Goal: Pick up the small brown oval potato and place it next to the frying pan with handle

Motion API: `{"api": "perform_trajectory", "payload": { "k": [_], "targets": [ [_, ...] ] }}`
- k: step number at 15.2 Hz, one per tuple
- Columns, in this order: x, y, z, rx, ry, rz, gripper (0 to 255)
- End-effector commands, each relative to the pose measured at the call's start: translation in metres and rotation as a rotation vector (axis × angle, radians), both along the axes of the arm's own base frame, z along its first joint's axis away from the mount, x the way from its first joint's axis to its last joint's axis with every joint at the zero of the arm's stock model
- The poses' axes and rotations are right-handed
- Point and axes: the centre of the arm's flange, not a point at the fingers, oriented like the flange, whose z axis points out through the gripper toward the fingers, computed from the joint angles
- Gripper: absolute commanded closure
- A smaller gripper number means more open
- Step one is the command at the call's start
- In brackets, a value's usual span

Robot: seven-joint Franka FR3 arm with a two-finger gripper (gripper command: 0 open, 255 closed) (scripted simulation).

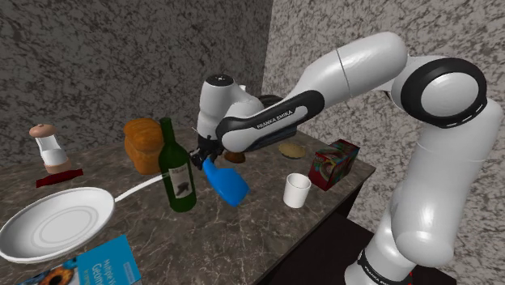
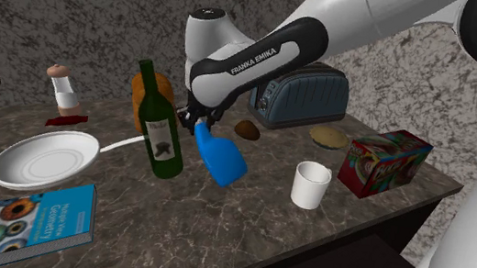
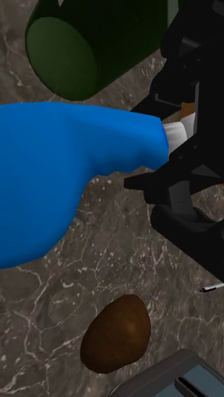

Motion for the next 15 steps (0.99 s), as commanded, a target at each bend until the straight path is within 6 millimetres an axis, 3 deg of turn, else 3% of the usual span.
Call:
{"api": "perform_trajectory", "payload": {
  "k": [1,13,15],
  "targets": [
    [-0.002,0.000,-0.012,-0.001,0.003,0.000,255],
    [-0.002,0.000,-0.075,-0.001,0.003,0.000,255],
    [-0.002,0.000,-0.078,-0.001,0.003,0.001,255]
  ]
}}
